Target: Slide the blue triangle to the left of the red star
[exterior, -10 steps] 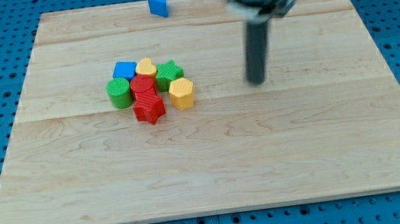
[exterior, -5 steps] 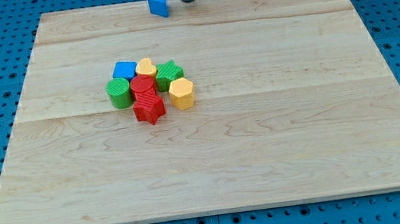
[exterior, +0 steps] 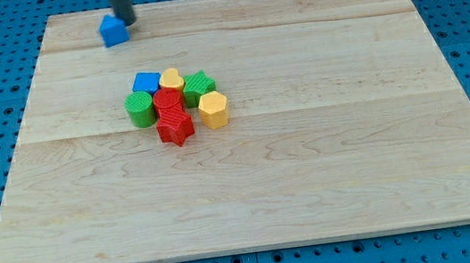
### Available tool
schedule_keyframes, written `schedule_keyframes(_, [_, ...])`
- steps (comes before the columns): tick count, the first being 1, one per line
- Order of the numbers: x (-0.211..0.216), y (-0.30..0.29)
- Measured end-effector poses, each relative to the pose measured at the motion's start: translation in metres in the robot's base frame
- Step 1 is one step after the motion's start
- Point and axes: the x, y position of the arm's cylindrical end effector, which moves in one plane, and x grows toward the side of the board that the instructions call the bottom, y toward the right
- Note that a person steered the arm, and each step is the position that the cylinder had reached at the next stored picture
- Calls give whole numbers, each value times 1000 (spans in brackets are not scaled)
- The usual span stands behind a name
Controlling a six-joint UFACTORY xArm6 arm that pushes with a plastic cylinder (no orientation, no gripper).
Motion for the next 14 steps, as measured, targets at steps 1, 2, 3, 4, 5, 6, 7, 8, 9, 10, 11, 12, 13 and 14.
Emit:
schedule_keyframes(1, [53,-5])
schedule_keyframes(2, [24,-14])
schedule_keyframes(3, [20,-61])
schedule_keyframes(4, [69,-60])
schedule_keyframes(5, [104,-35])
schedule_keyframes(6, [74,-43])
schedule_keyframes(7, [55,-33])
schedule_keyframes(8, [51,-8])
schedule_keyframes(9, [67,-5])
schedule_keyframes(10, [114,1])
schedule_keyframes(11, [144,-16])
schedule_keyframes(12, [116,-35])
schedule_keyframes(13, [138,-48])
schedule_keyframes(14, [178,-47])
